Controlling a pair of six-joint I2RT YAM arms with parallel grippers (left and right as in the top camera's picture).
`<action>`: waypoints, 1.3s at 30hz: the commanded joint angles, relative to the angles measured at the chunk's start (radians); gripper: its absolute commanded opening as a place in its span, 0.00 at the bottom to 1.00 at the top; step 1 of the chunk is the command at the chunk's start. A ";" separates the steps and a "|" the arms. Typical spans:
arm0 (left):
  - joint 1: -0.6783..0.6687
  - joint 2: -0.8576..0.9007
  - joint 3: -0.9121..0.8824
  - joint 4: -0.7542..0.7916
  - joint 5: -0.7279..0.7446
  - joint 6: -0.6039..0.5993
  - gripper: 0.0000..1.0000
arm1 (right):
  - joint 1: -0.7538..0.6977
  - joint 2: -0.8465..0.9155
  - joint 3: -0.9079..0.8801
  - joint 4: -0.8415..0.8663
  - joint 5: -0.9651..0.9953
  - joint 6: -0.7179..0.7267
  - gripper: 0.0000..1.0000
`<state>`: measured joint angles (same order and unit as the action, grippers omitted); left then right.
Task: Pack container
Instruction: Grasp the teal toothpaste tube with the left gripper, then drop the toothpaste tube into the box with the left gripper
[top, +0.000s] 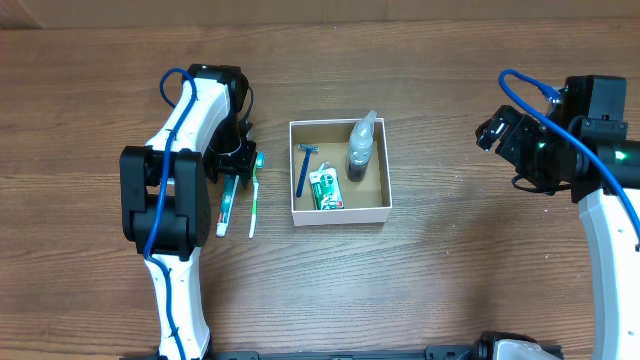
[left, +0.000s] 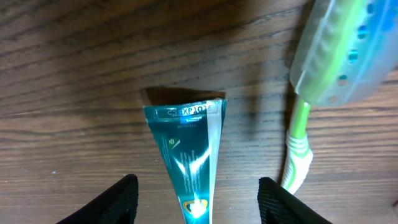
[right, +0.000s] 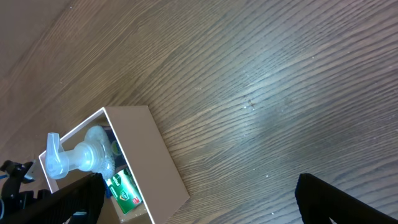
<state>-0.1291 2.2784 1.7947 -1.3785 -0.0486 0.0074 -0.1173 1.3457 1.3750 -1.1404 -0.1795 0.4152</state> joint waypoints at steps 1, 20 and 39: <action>0.000 0.001 -0.075 0.007 0.016 0.007 0.59 | -0.002 -0.008 0.020 0.005 -0.001 0.005 1.00; -0.011 -0.268 -0.142 0.042 0.072 -0.015 0.17 | -0.002 -0.008 0.020 0.005 -0.001 0.005 1.00; -0.354 -0.391 -0.100 0.280 0.151 -0.146 0.34 | -0.002 -0.008 0.020 0.005 -0.001 0.005 1.00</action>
<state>-0.4786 1.8771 1.6985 -1.0908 0.0841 -0.0906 -0.1173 1.3457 1.3750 -1.1404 -0.1795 0.4152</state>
